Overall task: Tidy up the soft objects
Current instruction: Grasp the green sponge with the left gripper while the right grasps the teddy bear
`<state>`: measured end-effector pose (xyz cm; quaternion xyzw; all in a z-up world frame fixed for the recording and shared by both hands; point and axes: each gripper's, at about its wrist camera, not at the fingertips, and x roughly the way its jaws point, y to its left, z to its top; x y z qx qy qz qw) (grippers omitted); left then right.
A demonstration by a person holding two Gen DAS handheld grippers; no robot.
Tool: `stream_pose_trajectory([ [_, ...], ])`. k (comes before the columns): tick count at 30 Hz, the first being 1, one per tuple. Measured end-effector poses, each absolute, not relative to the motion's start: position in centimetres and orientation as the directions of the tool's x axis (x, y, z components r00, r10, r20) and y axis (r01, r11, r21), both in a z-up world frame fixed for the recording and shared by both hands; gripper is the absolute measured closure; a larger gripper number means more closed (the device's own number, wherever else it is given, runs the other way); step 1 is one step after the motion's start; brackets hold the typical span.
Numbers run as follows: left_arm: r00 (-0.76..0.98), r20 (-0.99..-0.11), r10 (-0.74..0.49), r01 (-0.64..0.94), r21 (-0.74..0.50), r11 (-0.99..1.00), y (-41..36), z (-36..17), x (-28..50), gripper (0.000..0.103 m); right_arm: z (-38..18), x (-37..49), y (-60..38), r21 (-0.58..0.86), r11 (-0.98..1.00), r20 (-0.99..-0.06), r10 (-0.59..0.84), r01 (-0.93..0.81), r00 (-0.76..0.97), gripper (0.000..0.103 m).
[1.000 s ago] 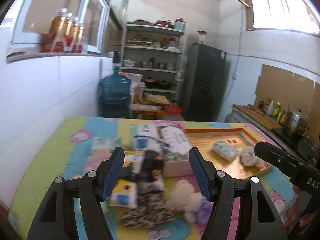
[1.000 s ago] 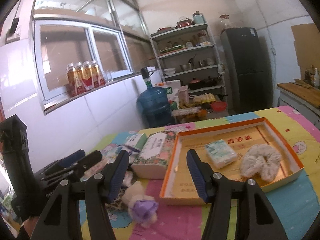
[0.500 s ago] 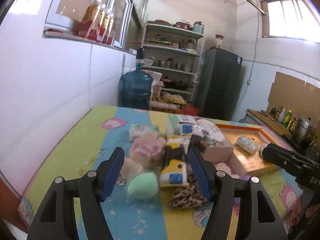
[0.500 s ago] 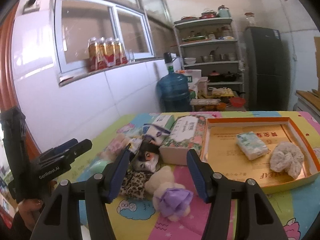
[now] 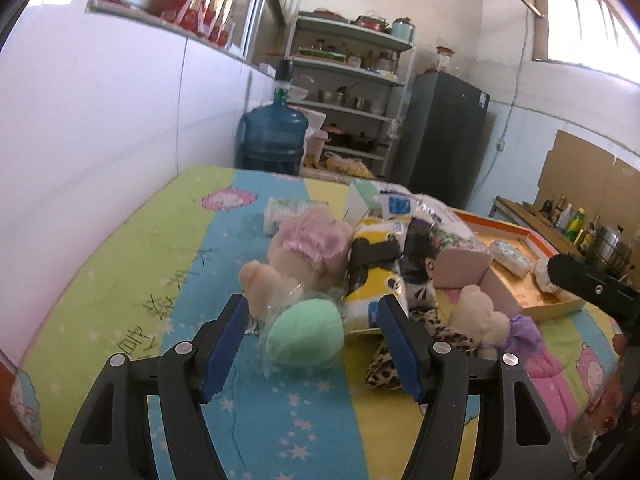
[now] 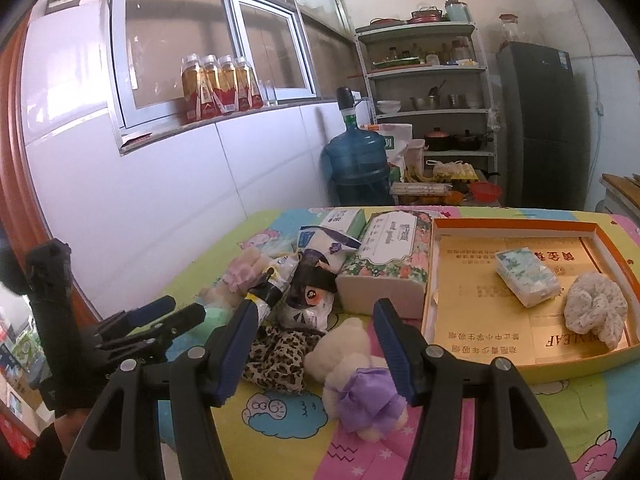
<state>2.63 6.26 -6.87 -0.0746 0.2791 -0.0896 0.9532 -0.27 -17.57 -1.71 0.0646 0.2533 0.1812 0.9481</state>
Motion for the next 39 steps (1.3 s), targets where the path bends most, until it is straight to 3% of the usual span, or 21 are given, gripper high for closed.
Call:
stream_pose_trajectory([
  [8, 0.813, -0.541, -0.215, 0.124, -0.199, 0.972, 6.3, -8.2, 3.6, 0.034, -2.5, 0.6, -17.6, 0.224, 0.925, -0.481, 0.378, -0.306, 0.791, 0.043],
  [15, 0.797, -0.563, -0.221, 0.125, -0.204, 0.971, 6.2, -9.3, 4.0, 0.051, -3.4, 1.2, -17.4, 0.217, 0.924, -0.510, 0.383, -0.315, 0.770, 0.043],
  [21, 0.802, -0.549, -0.234, 0.136, -0.214, 0.967, 6.2, -9.7, 3.8, 0.058, -4.3, 1.7, -17.5, 0.208, 0.926, -0.550, 0.377, -0.315, 0.746, 0.043],
  [29, 0.827, -0.507, -0.244, 0.160, -0.205, 0.966, 6.9, -9.1, 1.6, 0.059, -5.5, 2.5, -17.7, 0.149, 0.916, -0.625, 0.379, -0.373, 0.683, 0.043],
  [39, 0.854, -0.455, -0.252, 0.188, -0.181, 0.965, 6.5, -6.4, -0.2, 0.059, -6.5, 4.1, -15.9, -0.040, 0.840, -0.714, 0.355, -0.542, 0.603, 0.043],
])
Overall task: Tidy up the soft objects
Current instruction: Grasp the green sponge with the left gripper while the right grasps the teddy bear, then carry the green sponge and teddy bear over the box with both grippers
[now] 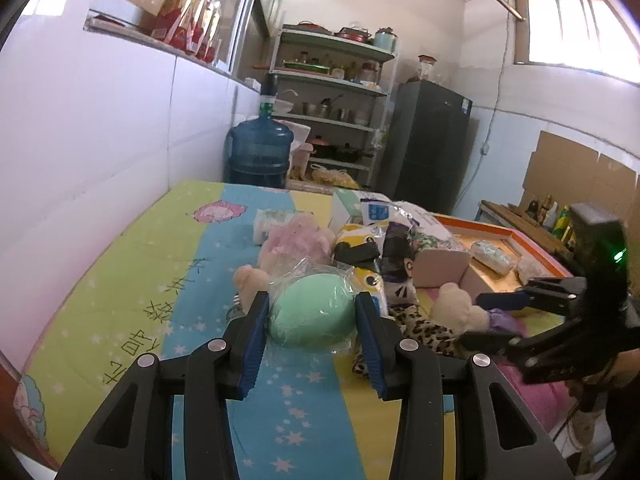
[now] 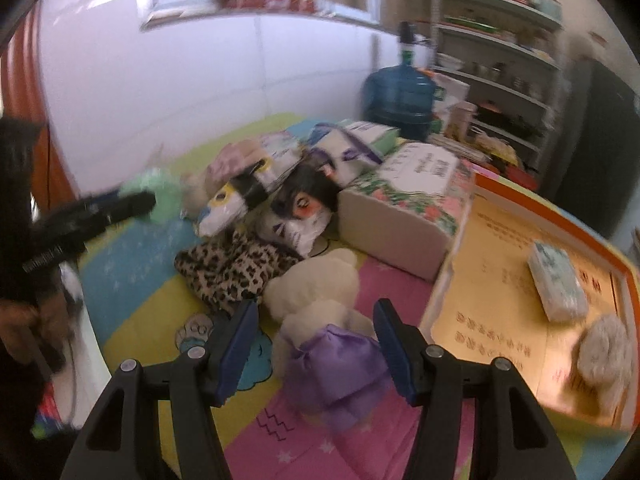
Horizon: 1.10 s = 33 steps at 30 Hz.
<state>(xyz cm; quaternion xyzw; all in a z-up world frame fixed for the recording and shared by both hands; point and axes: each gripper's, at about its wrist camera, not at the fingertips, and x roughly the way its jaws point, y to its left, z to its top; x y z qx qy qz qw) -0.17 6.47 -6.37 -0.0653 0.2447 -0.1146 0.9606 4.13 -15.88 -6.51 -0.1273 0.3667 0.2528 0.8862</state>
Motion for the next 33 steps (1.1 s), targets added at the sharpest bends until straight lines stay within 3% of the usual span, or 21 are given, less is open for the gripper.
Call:
stream_pose_trajectory([
  [5, 0.859, -0.451, -0.243, 0.180, -0.180, 0.967, 6.6, -6.0, -0.5, 0.059, -7.9, 4.4, -14.7, -0.163, 0.777, -0.765, 0.290, -0.608, 0.576, 0.044],
  [7, 0.859, -0.452, -0.242, 0.177, -0.182, 0.967, 6.6, -5.9, -0.5, 0.059, -8.2, 4.1, -14.7, -0.190, 0.765, -0.768, 0.275, -0.616, 0.579, 0.049],
  [12, 0.858, -0.450, -0.249, 0.185, -0.183, 0.966, 6.3, -5.9, -0.2, 0.059, -8.0, 3.8, -15.8, -0.115, 0.795, -0.755, 0.320, -0.596, 0.572, 0.057],
  [33, 0.873, -0.431, -0.229, 0.171, -0.168, 0.971, 3.8, -2.3, 0.2, 0.059, -2.5, 0.8, -18.4, -0.035, 0.847, -0.586, 0.412, -0.530, 0.698, 0.058],
])
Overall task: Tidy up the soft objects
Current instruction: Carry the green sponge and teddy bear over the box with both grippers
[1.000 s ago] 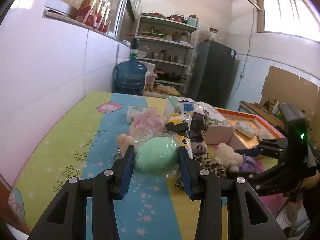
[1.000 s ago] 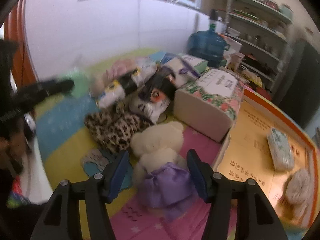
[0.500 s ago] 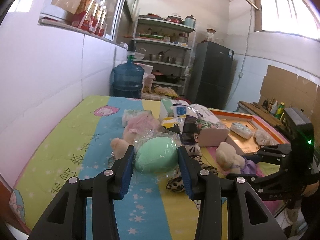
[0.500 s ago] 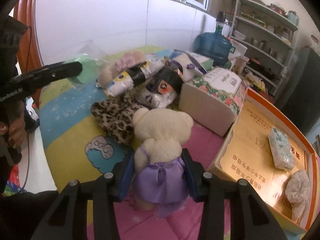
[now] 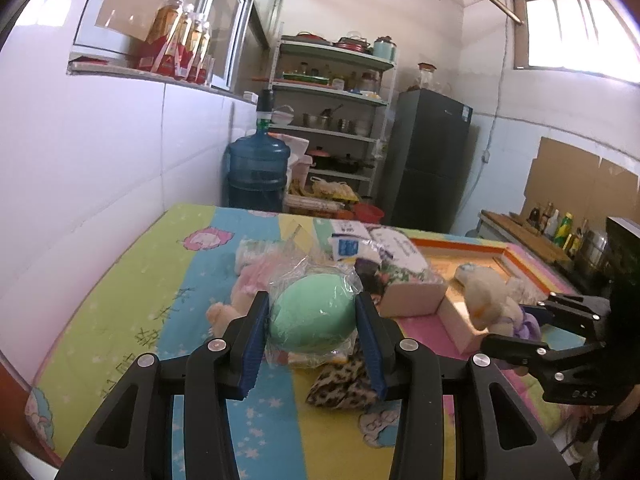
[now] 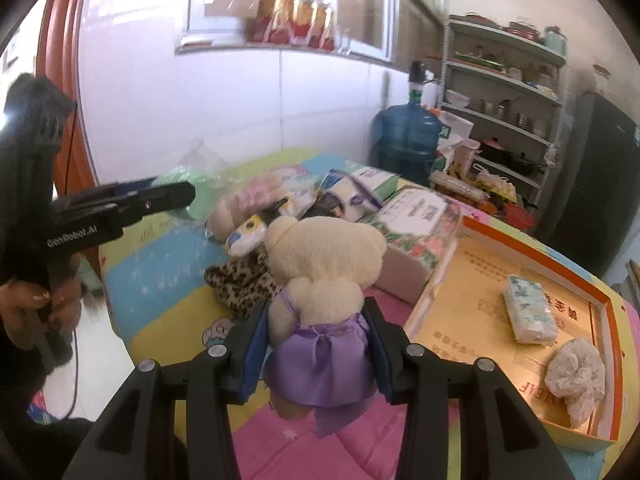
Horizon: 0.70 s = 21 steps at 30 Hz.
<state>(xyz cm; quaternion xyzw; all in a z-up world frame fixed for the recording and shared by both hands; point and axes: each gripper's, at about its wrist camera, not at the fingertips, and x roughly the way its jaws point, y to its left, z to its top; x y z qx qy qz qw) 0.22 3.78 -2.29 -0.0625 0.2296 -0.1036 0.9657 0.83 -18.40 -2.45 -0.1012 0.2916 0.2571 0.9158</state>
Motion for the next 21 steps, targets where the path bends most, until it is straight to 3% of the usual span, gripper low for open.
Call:
stream_pose_trajectory([
  [7, 0.881, -0.408, -0.241, 0.197, -0.149, 0.969, 1.4, -0.4, 1.0, 0.059, -0.9, -0.2, -21.5, -0.032, 0.884, -0.537, 0.379, -0.467, 0.754, 0.058],
  [21, 0.840, -0.386, -0.382, 0.365, -0.119, 0.923, -7.2, 1.5, 2.9, 0.059, 0.7, -1.5, -29.2, -0.006, 0.949, -0.468, 0.277, -0.317, 0.839, 0.058],
])
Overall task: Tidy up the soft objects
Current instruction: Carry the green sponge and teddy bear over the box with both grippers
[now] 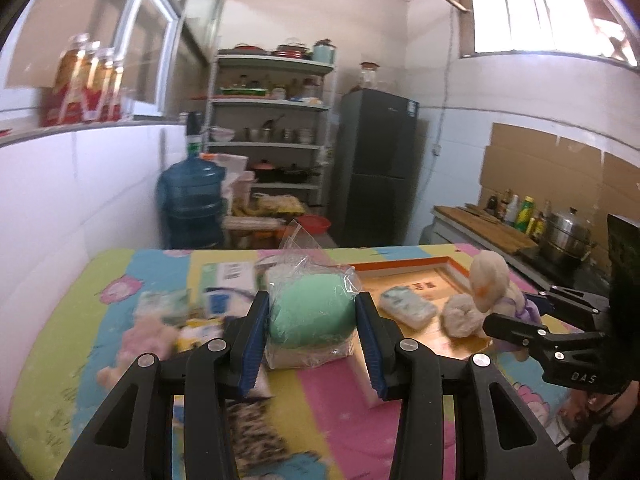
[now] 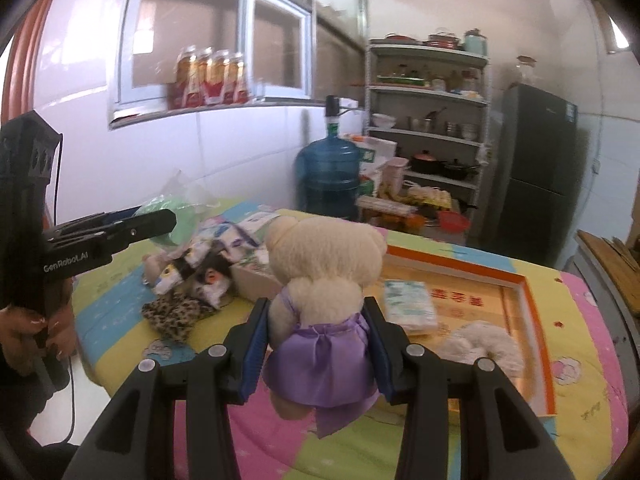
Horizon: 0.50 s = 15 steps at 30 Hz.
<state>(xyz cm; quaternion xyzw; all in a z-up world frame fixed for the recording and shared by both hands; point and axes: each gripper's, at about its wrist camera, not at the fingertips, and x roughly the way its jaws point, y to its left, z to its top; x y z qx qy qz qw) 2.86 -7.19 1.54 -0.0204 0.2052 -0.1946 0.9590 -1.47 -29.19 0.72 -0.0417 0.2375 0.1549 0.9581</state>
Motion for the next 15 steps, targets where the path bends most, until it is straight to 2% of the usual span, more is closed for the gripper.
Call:
stream_pose_trajectory([
  [15, 0.779, -0.417, -0.468, 0.463, -0.121, 0.878, -16.9, 0.9, 5.9, 0.059, 1.5, -0.7, -37.6, 0.028, 0.981, -0.418, 0.185, -0.191, 0.889, 0.058],
])
